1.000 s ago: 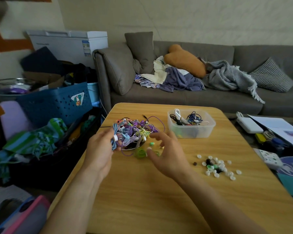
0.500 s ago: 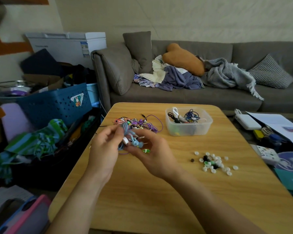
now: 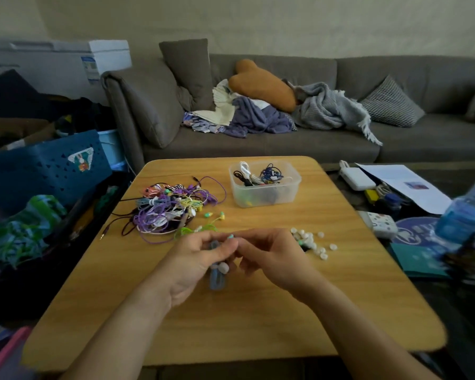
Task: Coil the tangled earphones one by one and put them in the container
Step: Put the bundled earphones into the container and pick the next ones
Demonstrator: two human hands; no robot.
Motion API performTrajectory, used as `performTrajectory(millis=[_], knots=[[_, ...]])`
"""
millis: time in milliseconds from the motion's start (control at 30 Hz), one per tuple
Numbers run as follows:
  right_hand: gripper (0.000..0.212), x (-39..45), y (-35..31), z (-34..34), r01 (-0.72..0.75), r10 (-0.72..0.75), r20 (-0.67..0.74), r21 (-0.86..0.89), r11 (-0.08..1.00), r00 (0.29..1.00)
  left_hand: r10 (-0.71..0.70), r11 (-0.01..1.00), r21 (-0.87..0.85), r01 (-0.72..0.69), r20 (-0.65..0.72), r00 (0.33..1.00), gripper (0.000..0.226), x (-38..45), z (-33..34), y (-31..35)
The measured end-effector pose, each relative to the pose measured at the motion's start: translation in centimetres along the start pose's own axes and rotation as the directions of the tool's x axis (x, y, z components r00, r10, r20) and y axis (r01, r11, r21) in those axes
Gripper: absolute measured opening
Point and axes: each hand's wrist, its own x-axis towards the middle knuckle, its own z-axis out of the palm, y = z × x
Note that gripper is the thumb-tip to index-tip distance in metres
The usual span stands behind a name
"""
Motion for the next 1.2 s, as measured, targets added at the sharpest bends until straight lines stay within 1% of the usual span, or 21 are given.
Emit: performTrajectory(millis=[100,167,200,267,333,400,533,633,700,867,1000,1067,1133,1200], knots=[[0.022,-0.4,0.1,-1.2,0.038,-0.045,-0.038,-0.179,0.983,0.998,-0.032,0.999,-0.025,0.031,-0.034,0.999,0.035,1.1,1.1,-0.5],[0.016,-0.3,0.1,-1.7,0.02,-0.042,-0.095,-0.224,0.974,0.995,-0.047,0.995,-0.085,0.042,-0.05,0.998,0.022,1.7,1.9,-0.6],[0.016,-0.3,0.2,-1.8,0.0,-0.027,-0.13,-0.198,0.98,0.991,-0.044,0.995,-0.087,0.038,-0.068,0.997,0.018,1.9,2.4,-0.7],[0.019,-0.2,0.0,-2.1,-0.022,0.005,-0.194,-0.09,0.996,0.981,-0.025,0.998,-0.056,0.019,-0.116,0.993,0.016,2.2,3.1,-0.8],[0.018,0.0,0.1,-2.4,-0.009,-0.008,-0.232,-0.072,0.997,0.973,-0.002,0.998,-0.063,-0.007,-0.141,0.99,0.016,2.3,3.5,-0.7],[0.015,0.1,0.2,-2.7,0.0,-0.027,-0.232,-0.115,0.993,0.972,0.017,0.996,-0.08,-0.03,-0.159,0.987,0.016,2.2,3.7,-0.5],[0.008,0.1,0.2,-2.9,0.013,-0.027,-0.204,-0.069,0.998,0.979,0.05,0.997,-0.053,-0.063,-0.214,0.976,0.012,2.1,3.6,-0.4],[0.005,0.2,0.4,-2.9,0.023,-0.071,-0.22,-0.214,0.976,0.973,0.062,0.997,-0.038,-0.07,-0.188,0.98,0.014,1.9,3.5,-0.3],[0.003,0.3,0.6,-2.9,0.022,-0.088,-0.233,-0.272,0.962,0.969,0.081,0.997,0.0,-0.082,-0.161,0.984,0.015,1.7,3.5,-0.3],[0.003,0.2,0.4,-2.6,0.011,-0.079,-0.221,-0.293,0.956,0.972,0.115,0.993,-0.014,-0.118,-0.124,0.986,0.016,1.3,3.7,-0.3],[0.005,0.1,0.2,-2.3,-0.002,-0.052,-0.214,-0.245,0.97,0.976,0.076,0.995,-0.06,-0.084,-0.122,0.99,0.017,1.3,3.8,-0.6],[0.006,0.0,0.0,-2.3,0.016,-0.063,-0.197,-0.233,0.972,0.978,0.049,0.995,-0.083,-0.059,-0.121,0.991,0.016,1.4,3.9,-0.8],[0.005,0.0,0.0,-2.4,0.027,-0.076,-0.185,-0.255,0.967,0.98,0.036,0.997,-0.059,-0.045,-0.147,0.989,0.014,1.5,4.1,-1.1],[0.008,-0.1,0.0,-2.3,0.01,-0.055,-0.163,-0.265,0.964,0.985,0.04,0.999,-0.01,-0.042,-0.181,0.983,0.015,1.5,4.4,-1.5]])
